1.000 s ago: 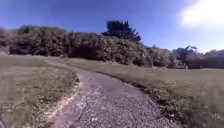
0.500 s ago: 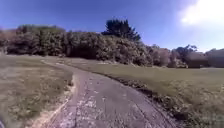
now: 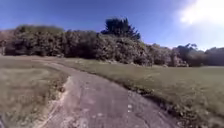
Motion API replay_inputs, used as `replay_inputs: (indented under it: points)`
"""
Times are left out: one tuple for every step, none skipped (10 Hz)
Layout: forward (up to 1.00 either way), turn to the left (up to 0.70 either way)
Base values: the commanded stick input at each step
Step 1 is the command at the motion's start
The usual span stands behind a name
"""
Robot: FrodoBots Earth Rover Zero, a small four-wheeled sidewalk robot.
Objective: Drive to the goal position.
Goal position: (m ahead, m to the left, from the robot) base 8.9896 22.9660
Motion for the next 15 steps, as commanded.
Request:
replay_inputs:
  points:
    - [1.0,0.4]
    - [1.0,0.4]
    - [1.0,0.4]
    - [1.0,0.4]
    - [1.0,0.4]
    - [1.0,0.36]
    - [1.0,0.3]
    - [1.0,0.0]
    - [1.0,0.0]
    - [1.0,0.0]
    - [1.0,0.0]
    - [1.0,0.01]
    - [1.0,0.06]
    - [1.0,0.11]
    - [1.0,0.16]
